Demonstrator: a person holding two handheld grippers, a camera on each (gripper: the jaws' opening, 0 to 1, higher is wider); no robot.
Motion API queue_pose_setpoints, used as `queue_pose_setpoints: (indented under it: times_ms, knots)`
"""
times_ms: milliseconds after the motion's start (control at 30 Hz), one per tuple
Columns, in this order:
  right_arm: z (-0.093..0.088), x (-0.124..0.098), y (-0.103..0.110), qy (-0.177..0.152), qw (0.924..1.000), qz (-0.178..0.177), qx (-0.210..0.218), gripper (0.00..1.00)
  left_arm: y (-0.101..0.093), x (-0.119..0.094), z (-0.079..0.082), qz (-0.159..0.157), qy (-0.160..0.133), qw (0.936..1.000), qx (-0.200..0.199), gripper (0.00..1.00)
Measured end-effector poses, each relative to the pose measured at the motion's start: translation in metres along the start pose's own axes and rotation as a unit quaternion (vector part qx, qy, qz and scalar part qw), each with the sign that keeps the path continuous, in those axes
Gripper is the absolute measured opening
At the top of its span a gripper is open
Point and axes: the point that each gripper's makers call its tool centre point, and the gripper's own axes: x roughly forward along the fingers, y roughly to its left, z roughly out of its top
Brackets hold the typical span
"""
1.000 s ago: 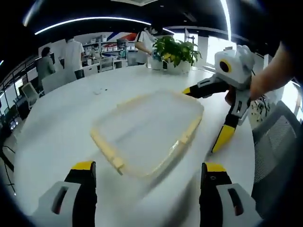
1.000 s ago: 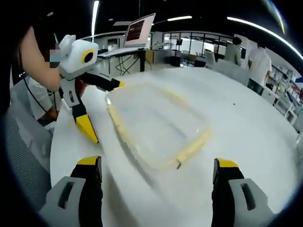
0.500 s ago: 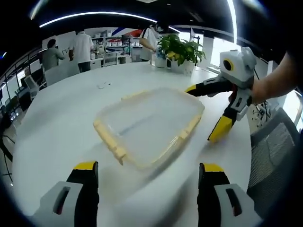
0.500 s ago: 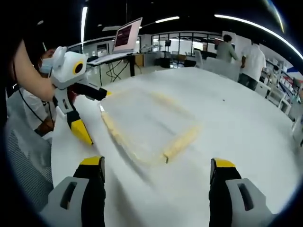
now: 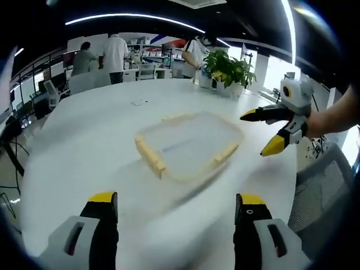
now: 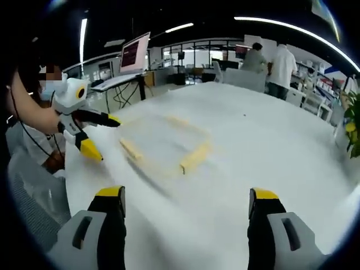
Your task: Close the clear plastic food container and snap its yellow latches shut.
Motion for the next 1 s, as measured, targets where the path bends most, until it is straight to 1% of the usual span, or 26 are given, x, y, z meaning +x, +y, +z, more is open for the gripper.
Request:
queue_pose_setpoints:
  times_ms: [167, 367, 467, 500, 600, 667, 733, 867, 933, 1000]
  knots:
    - [-0.001, -0.017, -0.009, -0.01, 0.9994, -0.017, 0.027, 0.88, 0.002, -0.014, -0.001, 0.011, -0.013, 0.9996, -0.023, 0.82]
    - [-0.007, -0.037, -0.02, -0.014, 0.9984, -0.033, 0.043, 0.86, 0.009, -0.027, -0.007, 0.03, -0.016, 0.9984, -0.045, 0.81]
    - [-0.006, -0.047, -0.023, -0.021, 0.9976, -0.04, 0.053, 0.86, 0.009, -0.035, -0.008, 0.039, -0.024, 0.9972, -0.059, 0.81]
    - [-0.007, -0.049, -0.023, -0.022, 0.9975, -0.041, 0.054, 0.86, 0.008, -0.036, -0.007, 0.039, -0.031, 0.9964, -0.068, 0.81]
    - [-0.011, -0.055, -0.024, -0.02, 0.9972, -0.043, 0.058, 0.85, 0.008, -0.041, -0.012, 0.049, -0.03, 0.9949, -0.083, 0.79]
    - [-0.011, -0.059, -0.024, -0.023, 0.9967, -0.046, 0.063, 0.85, 0.007, -0.044, -0.012, 0.053, -0.038, 0.9936, -0.093, 0.79]
    - [-0.012, -0.062, -0.023, -0.025, 0.9962, -0.047, 0.069, 0.85, 0.006, -0.047, -0.014, 0.056, -0.038, 0.9928, -0.098, 0.79]
    - [-0.007, -0.071, -0.019, -0.042, 0.9944, -0.047, 0.084, 0.85, 0.005, -0.055, -0.017, 0.062, -0.046, 0.9901, -0.117, 0.78]
    - [-0.005, -0.075, -0.018, -0.05, 0.9934, -0.049, 0.091, 0.85, 0.005, -0.059, -0.018, 0.066, -0.053, 0.9869, -0.137, 0.78]
    - [-0.003, -0.079, -0.016, -0.06, 0.9916, -0.048, 0.104, 0.85, 0.003, -0.064, -0.02, 0.07, -0.055, 0.9856, -0.143, 0.78]
